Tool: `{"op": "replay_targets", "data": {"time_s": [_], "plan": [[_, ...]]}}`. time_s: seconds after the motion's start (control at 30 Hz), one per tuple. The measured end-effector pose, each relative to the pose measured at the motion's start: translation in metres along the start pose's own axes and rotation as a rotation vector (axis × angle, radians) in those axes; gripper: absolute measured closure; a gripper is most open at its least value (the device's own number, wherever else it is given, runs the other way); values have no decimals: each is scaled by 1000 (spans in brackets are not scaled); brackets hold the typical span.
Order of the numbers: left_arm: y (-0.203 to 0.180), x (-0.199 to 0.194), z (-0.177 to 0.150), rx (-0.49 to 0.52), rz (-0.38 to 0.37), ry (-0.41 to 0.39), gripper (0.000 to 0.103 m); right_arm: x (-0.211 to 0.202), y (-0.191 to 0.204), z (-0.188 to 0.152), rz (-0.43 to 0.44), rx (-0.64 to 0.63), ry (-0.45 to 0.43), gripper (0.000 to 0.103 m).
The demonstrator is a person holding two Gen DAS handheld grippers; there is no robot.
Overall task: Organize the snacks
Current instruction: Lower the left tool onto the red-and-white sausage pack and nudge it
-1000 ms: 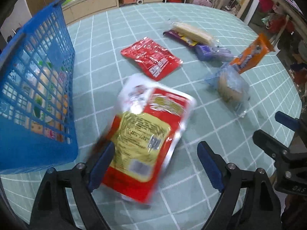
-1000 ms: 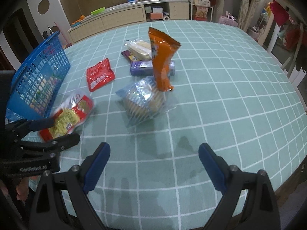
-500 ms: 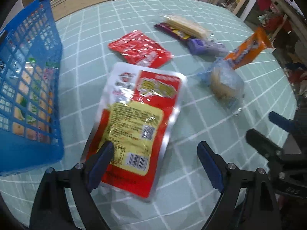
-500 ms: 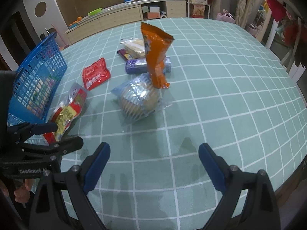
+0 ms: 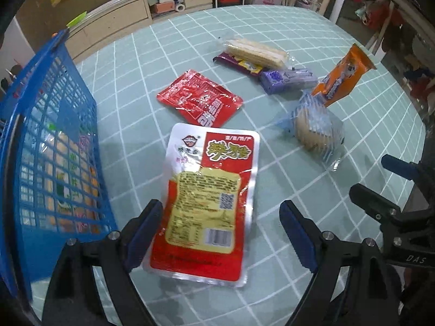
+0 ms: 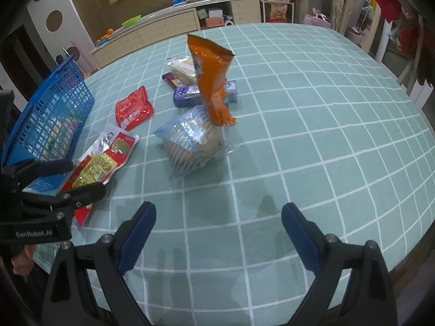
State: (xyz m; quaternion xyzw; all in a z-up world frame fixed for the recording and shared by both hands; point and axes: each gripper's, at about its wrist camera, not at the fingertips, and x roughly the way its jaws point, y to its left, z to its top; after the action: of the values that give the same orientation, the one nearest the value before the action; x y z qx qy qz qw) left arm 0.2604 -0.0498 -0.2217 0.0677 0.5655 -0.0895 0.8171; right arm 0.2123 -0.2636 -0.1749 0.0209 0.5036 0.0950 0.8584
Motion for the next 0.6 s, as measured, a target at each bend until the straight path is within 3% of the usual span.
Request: {"op": "replay_targets", "data": {"time_s": [0.27, 0.4, 0.6], "plan": [[13, 39, 16, 7, -24, 119, 17, 2, -3, 2, 11, 12, 1, 7], [9, 44, 20, 18, -23, 133, 17, 2, -5, 1, 14, 18, 0, 7], [-8, 40, 14, 49, -93, 134, 17, 0, -10, -1, 21, 45, -4, 7]]}}
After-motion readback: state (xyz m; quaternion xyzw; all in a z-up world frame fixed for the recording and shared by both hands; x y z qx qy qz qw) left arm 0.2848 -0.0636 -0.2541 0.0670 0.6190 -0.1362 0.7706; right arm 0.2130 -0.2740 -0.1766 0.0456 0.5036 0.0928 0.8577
